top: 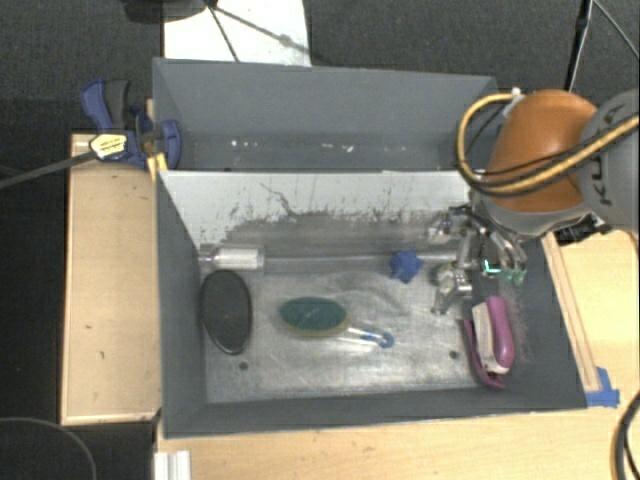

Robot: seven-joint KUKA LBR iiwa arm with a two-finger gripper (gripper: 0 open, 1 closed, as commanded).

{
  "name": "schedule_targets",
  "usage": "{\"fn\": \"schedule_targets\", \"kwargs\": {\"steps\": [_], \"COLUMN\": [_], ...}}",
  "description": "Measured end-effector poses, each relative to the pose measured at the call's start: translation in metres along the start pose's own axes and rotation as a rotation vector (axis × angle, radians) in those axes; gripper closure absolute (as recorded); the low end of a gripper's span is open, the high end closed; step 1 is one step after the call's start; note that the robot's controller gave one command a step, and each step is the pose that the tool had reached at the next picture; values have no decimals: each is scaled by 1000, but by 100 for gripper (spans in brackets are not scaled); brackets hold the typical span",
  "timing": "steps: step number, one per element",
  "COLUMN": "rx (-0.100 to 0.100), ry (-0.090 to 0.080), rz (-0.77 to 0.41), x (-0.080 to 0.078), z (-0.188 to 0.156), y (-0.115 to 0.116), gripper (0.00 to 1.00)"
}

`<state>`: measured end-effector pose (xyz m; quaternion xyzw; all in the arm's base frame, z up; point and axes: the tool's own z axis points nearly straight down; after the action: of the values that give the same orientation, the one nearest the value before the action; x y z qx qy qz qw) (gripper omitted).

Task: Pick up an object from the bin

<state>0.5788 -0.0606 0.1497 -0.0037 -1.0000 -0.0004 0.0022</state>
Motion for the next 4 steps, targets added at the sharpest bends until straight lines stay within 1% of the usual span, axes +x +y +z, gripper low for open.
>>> {"fn": "schedule_targets", "kwargs": {"steps": [1,2,3,4], "rx": [2,1,-2,3], "ry": [-14,-20,-8,-5], "rz": [-103,-322,-137,-355], "x": [-15,69,97,77], "z": [77,76,25,70], "y": [78,125,234,197], "gripper": [0,0,0,0]}}
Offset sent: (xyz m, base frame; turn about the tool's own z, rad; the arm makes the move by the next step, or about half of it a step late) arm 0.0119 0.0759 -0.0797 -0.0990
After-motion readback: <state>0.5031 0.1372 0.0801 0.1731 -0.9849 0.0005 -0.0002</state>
